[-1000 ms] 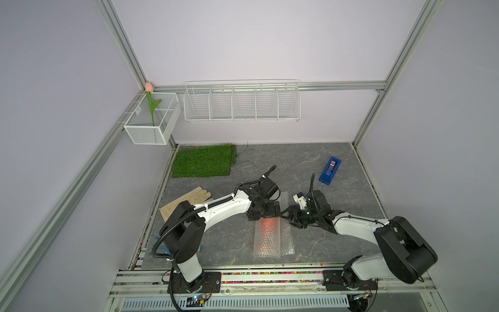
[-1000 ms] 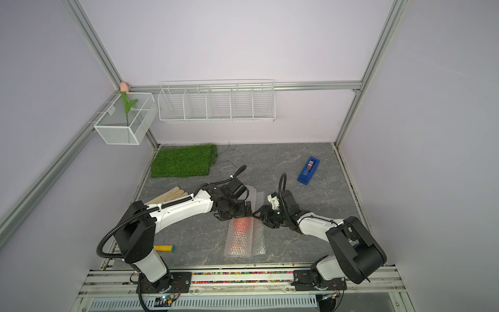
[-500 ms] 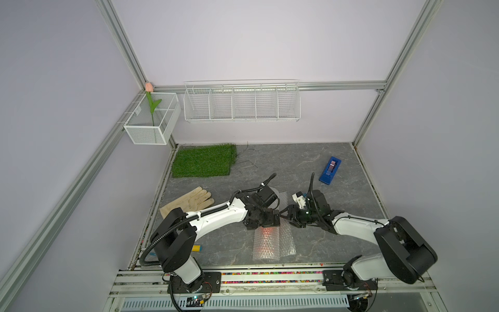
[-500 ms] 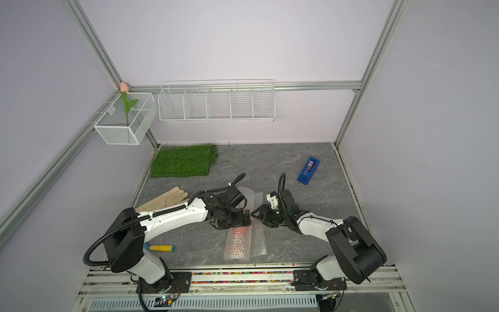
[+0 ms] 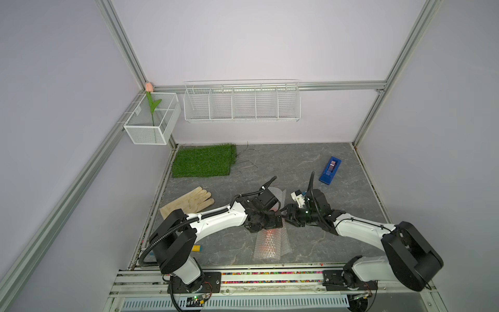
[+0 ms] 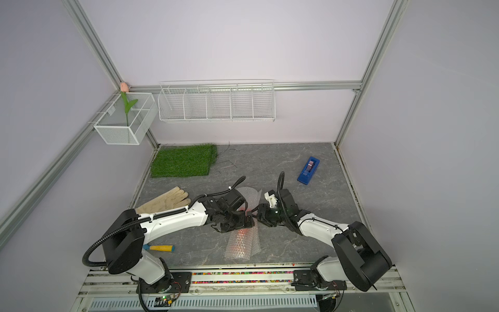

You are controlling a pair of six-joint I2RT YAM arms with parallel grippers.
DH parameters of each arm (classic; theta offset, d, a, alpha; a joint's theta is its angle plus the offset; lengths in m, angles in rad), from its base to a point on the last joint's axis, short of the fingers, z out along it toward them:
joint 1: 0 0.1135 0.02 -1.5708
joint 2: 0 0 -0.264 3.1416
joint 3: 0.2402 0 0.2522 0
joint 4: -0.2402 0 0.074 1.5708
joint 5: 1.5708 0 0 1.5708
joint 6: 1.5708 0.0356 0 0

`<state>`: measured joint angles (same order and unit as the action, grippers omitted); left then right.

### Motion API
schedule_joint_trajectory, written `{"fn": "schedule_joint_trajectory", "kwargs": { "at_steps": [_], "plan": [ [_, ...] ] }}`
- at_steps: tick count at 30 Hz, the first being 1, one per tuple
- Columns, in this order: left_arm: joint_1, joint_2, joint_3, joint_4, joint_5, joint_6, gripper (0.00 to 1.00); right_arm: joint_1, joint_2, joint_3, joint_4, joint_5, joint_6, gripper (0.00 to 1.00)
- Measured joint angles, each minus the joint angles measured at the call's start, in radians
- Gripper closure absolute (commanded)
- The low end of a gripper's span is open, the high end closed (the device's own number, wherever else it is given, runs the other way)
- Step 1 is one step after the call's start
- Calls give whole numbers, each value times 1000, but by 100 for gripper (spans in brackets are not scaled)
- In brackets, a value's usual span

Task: Wrap wine glasses in bubble wrap
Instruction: Wrap the wine glass in bubble wrap.

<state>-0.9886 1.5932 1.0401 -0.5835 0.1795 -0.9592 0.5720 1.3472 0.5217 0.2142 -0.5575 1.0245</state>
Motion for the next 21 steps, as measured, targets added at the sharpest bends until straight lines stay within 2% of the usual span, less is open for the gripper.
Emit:
{"fn": "schedule_joint_trajectory", "kwargs": {
  "at_steps": [21],
  "plan": [
    [0,0,-1,70,34,17,1,-4,-24,15,-52,63,-3,43]
  ]
}}
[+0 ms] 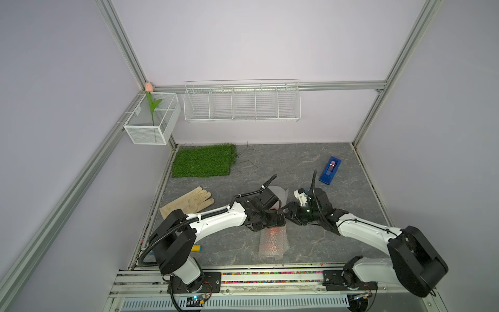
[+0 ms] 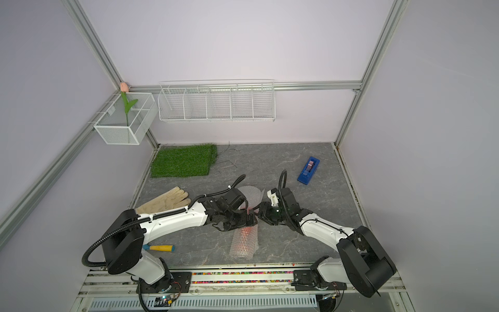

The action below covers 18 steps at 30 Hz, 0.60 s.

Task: Wrap wine glasses in bubble wrap
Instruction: Wrap the wine glass in bubble wrap.

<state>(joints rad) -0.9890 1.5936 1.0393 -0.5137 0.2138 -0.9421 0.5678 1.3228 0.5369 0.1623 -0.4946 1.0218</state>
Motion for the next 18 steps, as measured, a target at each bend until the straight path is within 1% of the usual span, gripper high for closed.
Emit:
{"fn": "schedule_joint_trajectory", "kwargs": {
  "at_steps": [7,13,15,17,18],
  "plan": [
    [0,20,-12,34,34,20,1,-5,18,0,1,4,5,43],
    [-3,49,-12,30,17,31,1,-5,18,0,2,6,11,43],
    [-5,54,-12,30,11,34,4,-5,18,0,3,6,12,43],
    [-6,61,-12,32,8,38,12,-5,18,0,5,3,14,43],
    [-6,66,-12,35,3,39,18,-3,18,0,6,0,15,43]
  ]
}}
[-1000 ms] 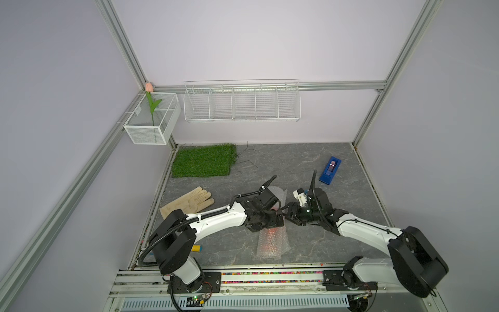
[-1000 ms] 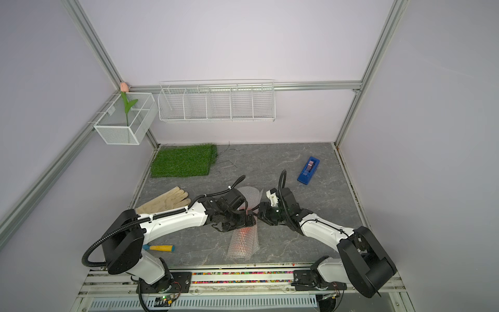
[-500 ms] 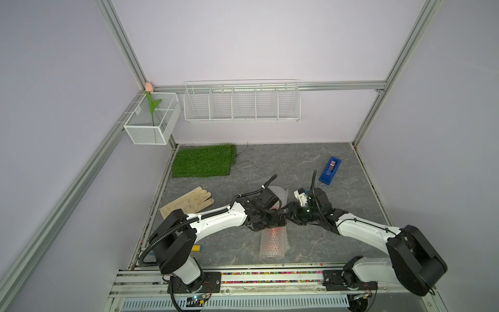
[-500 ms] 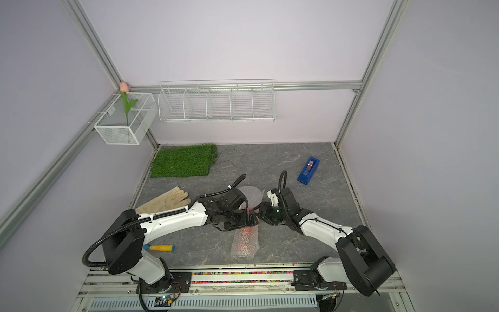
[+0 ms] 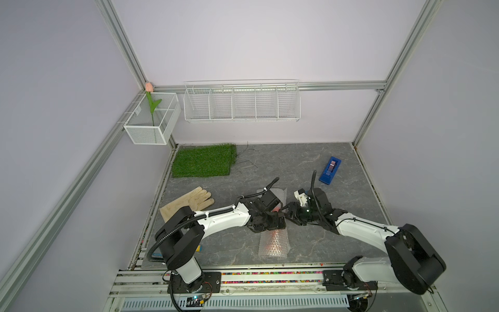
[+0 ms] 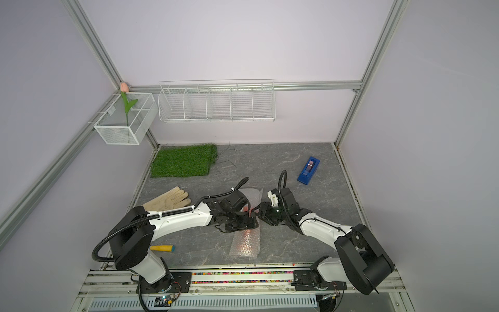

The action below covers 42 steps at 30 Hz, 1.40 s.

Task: Wrap wine glasses in bubble wrap
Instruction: Wrap the wine glass in bubble wrap.

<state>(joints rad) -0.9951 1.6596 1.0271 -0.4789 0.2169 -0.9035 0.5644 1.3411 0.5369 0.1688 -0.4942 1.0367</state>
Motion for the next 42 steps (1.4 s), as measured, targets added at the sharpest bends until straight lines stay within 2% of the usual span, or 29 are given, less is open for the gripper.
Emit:
{"fn": "schedule_joint_trajectory", "kwargs": {
  "at_steps": [4,10,16,21,25,33,42],
  "plan": [
    [0,11,0,6,-10,0,28,3,0,0,2,-8,0,43],
    [0,13,0,16,-19,5,34,-12,-11,13,-43,-20,-27,40],
    [0,16,0,47,-22,63,44,-108,-104,55,-186,-16,-117,36],
    [6,40,13,60,-21,124,51,-195,-163,73,-280,-13,-192,37],
    [23,57,34,74,-8,172,57,-218,-164,73,-338,-11,-233,39],
    [80,108,92,103,69,294,62,-219,-138,98,-391,-8,-283,40],
    [88,148,171,93,130,401,62,-219,-55,166,-389,5,-315,47]
  ]
}}
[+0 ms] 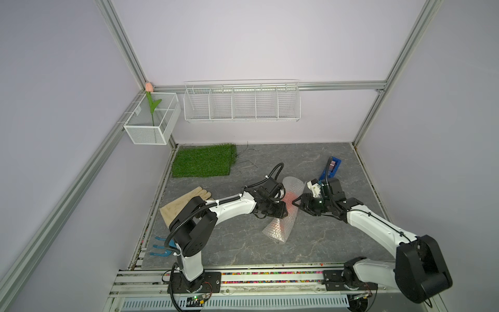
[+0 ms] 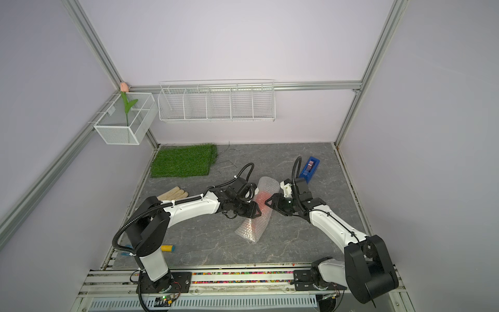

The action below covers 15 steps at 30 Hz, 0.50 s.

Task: Wrap wine glasses in bubble wrap
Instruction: Wrap the wine glass in bubble wrap.

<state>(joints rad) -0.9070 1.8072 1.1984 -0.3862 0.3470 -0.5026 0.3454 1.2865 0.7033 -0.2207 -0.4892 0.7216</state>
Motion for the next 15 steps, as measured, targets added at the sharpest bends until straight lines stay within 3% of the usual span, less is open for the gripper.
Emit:
{"fn": "schedule_joint_trajectory", "kwargs": {
  "at_steps": [15],
  "plan": [
    [10,45,31,-12,21,31,63,0,77,32,-27,88,-42,51]
  ]
}}
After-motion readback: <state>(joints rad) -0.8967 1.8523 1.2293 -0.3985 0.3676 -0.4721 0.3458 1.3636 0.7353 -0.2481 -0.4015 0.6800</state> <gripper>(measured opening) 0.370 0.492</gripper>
